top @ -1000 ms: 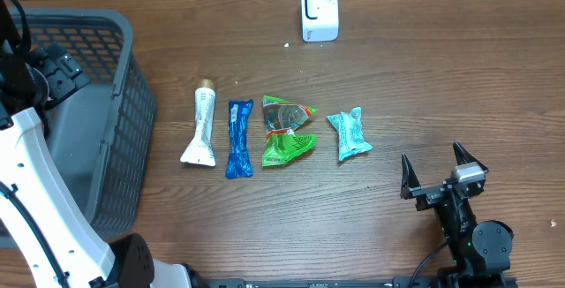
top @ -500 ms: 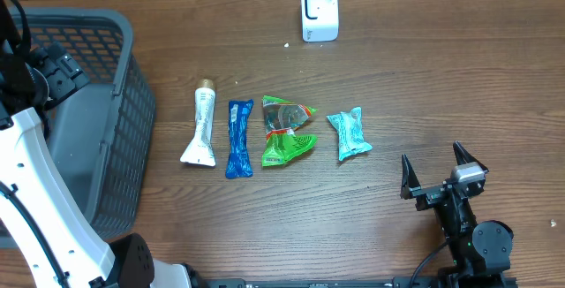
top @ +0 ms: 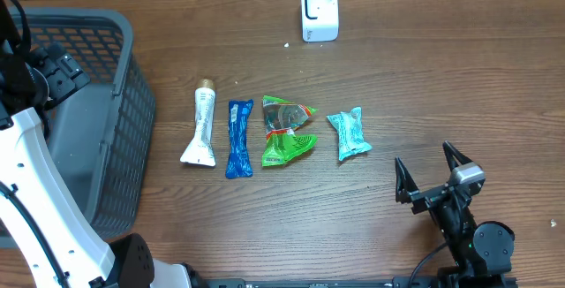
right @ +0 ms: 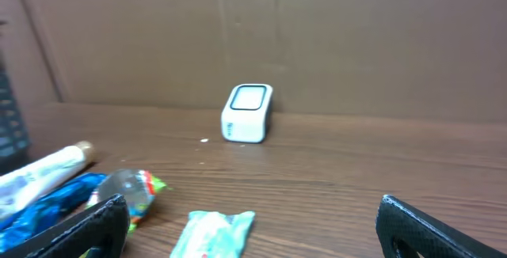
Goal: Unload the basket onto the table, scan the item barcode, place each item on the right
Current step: 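Move the right gripper toward the mint-green wipes pack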
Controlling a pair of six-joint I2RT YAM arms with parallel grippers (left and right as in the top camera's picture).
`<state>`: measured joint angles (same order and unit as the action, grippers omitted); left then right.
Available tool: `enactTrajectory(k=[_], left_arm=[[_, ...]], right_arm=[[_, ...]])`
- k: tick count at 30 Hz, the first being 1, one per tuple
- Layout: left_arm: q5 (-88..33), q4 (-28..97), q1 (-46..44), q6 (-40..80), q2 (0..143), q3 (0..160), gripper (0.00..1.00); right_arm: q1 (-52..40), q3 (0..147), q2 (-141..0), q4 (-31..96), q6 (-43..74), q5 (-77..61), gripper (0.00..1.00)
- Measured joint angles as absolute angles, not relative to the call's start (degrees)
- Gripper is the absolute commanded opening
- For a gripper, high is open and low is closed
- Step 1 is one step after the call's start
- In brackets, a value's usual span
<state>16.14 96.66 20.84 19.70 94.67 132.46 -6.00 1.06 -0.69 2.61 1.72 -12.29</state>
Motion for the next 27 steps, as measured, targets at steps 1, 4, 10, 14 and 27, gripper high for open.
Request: enactTrajectory(k=[1, 4, 10, 14, 27], left_arm=[[16.14, 96.68, 20.84, 19.7, 94.67, 132.46, 1.0], [16.12, 96.68, 20.84, 19.7, 94.67, 132.46, 1.0], [16.14, 96.71, 20.84, 19.7, 94.67, 132.46, 1.0], [16.12, 96.68, 20.84, 19.7, 94.67, 132.46, 1.0], [16.14, 96.68, 20.84, 19.55, 94.67, 132.46, 1.0]], right_arm=[[-5.98, 1.06, -0.69, 2.72, 1.83, -13.17, 1.0], [-6.0, 1.06, -0.69, 3.57, 2.15, -14.85, 1.0], [-5.98, 3.88, -2.85, 4.54, 2.59, -17.3, 1.0], [-6.0, 12.08, -9.39, 7.11, 2.83, -20.14, 1.0], [-5.98, 56.75, -48.84, 38.44, 2.92, -25.98, 1.0]])
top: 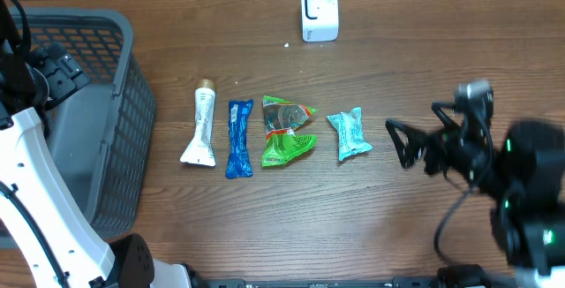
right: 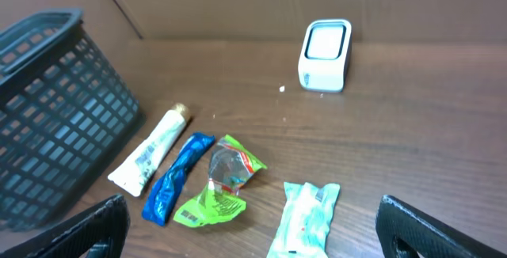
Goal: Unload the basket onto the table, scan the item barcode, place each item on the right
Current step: 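Move the right gripper toward the mint-green wipes pack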
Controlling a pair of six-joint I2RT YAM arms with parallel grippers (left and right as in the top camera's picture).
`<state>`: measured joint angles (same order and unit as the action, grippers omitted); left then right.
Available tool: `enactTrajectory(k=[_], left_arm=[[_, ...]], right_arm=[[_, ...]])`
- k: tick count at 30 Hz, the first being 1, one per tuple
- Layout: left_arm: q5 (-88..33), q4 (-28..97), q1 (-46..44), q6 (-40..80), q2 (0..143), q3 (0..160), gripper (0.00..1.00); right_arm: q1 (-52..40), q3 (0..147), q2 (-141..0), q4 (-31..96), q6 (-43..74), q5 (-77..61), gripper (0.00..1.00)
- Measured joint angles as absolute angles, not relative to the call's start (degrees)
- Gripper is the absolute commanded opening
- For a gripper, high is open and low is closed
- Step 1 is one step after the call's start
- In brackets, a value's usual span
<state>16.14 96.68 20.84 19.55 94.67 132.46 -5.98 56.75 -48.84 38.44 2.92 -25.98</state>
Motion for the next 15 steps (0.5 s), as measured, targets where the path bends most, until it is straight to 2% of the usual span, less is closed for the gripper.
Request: enactTrajectory(k=[2, 8, 12, 14, 15], left_arm=[[16.14, 96.68, 20.84, 19.55, 94.67, 132.46, 1.0], [16.14, 96.71, 20.84, 19.53, 94.67, 132.46, 0.99], [16.12, 96.68, 20.84, 19.53, 94.67, 132.46, 1.0], [16.14, 96.71, 20.84, 19.53, 94.67, 132.46, 1.0], [16.14, 96.68, 20.84, 19.53, 94.67, 132.46, 1.0]], right_arm=[[-6.0, 61.23, -55.29, 40.25, 2.98, -26.44, 1.0], [-5.58, 62.65, -67.22, 40.29, 4.1, -27.77, 1.0], [-4.47, 62.67, -77.71, 41.56, 5.32, -29.74, 0.83], [-4.36, 62.67, -81.93, 41.47, 5.72, -30.52, 0.66], [-4.38, 62.67, -84.2, 41.08, 5.98, -31.16, 0.52]])
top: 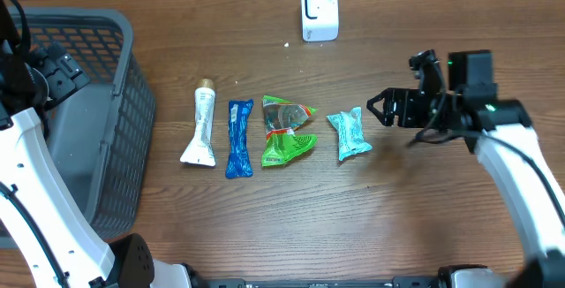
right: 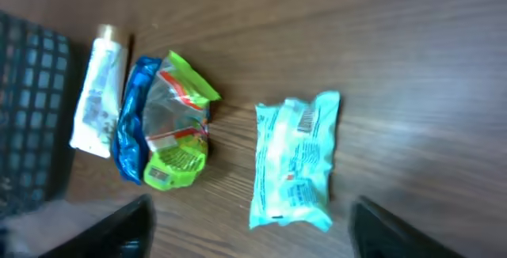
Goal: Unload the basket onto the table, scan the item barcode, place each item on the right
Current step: 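Move the right gripper toward the mint-green wipes pack, then grasp the wipes pack with the right gripper and lift it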
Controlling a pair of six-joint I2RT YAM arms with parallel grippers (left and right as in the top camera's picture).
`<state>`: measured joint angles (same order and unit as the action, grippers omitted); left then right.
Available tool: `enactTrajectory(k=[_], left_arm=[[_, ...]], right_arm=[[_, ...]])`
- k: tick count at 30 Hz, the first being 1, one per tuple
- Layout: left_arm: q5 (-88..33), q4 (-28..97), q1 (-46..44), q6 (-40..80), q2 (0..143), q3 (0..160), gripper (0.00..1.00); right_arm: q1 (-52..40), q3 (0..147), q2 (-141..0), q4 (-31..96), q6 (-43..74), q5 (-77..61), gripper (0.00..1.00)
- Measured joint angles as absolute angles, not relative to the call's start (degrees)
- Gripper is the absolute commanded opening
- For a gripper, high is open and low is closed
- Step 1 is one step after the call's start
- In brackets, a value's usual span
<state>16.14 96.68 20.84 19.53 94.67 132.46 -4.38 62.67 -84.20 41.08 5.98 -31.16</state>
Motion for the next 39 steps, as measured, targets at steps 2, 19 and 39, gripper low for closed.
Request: enactTrajectory(k=[2, 19, 39], left_arm=[[16.14, 96.71, 20.84, 19.53, 94.67, 132.46, 1.0], [16.14, 96.71, 20.84, 19.53, 94.67, 132.46, 1.0], [16.14, 96.68, 20.84, 19.53, 94.67, 132.46, 1.0]], right_arm=[[-4.62, 62.65, -87.5, 39.53, 6.13, -32.67, 0.24], [-7.11, 62.67, -98.39, 35.4, 13.06, -44.86, 0.04], [-6.79, 64.01, -113.84, 34.74, 12.36, -44.77, 0.04]])
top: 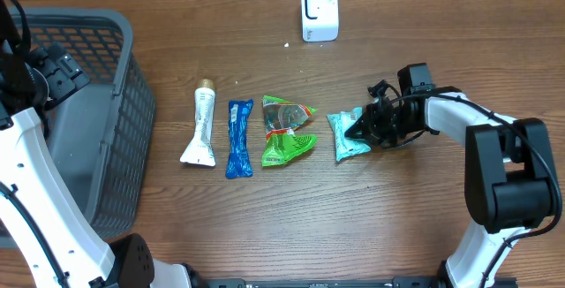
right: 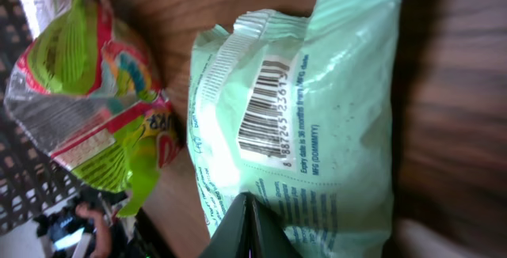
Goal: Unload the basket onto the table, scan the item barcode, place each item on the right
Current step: 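Grasp the wipes pack with the right gripper and lift it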
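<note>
A mint-green packet (top: 347, 135) lies flat on the wooden table, rightmost in a row of items. In the right wrist view it (right: 317, 131) fills the frame with its barcode (right: 265, 108) facing up. My right gripper (top: 364, 129) is down at the packet's right edge. Its dark fingers meet in a wedge (right: 247, 225) over the printed film, shut on the packet. A white scanner (top: 319, 11) stands at the table's far edge. My left arm's dark end (top: 55, 69) hangs over the basket, and its jaws cannot be made out.
Left of the mint packet lie a green snack bag (top: 287, 129), a blue packet (top: 239, 138) and a white tube (top: 202, 127). A grey mesh basket (top: 124, 120) takes up the left side. Bare wood separates the row from the scanner.
My right gripper was open and a little to the right of the mint packet, above it. Now it is down at the packet's right edge with its fingers shut on it.
My right gripper began open and low at the table's front right, facing the scanner. It was then higher at the right, looking over the whole row. Then it hung open just right of the mint packet, and now it is shut on that packet.
</note>
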Controlling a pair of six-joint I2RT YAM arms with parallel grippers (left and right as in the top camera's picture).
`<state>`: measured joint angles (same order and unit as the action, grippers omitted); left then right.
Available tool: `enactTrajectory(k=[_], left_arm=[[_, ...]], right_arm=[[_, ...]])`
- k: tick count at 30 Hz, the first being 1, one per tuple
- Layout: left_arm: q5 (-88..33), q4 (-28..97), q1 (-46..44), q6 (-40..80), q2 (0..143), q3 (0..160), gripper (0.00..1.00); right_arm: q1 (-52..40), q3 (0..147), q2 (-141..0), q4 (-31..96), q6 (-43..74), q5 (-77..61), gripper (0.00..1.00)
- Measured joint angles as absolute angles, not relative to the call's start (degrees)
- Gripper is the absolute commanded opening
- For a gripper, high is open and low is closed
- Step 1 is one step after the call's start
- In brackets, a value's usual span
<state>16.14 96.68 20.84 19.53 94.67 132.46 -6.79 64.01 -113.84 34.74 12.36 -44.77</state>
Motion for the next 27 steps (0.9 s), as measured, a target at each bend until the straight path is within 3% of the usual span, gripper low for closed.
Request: enactTrajectory(k=[4, 9, 12, 16, 18, 27], left_arm=[[16.14, 96.71, 20.84, 19.53, 94.67, 132.46, 1.0], [16.12, 96.71, 20.84, 19.53, 94.67, 132.46, 1.0], [16.16, 96.66, 20.84, 19.53, 94.67, 132.46, 1.0], [16.14, 96.71, 20.84, 19.53, 94.67, 132.46, 0.99], [16.14, 96.68, 20.84, 19.53, 94.67, 132.46, 1.0], [16.14, 96.68, 20.84, 19.53, 94.67, 132.46, 0.99]], right_arm=[[-4.82, 65.49, -113.84, 35.59, 12.05, -42.13, 0.11], [-1.69, 72.75, -114.06, 43.79, 9.28, -36.73, 0.34], [-0.54, 80.34, -114.26, 51.51, 6.57, -34.09, 0.41], [-0.64, 93.12, -114.26, 61.19, 5.08, -32.93, 0.42], [-1.28, 96.84, -113.93, 62.3, 4.62, -32.75, 0.37], [-7.9, 97.47, -116.11, 59.27, 6.57, -31.05, 0.34]])
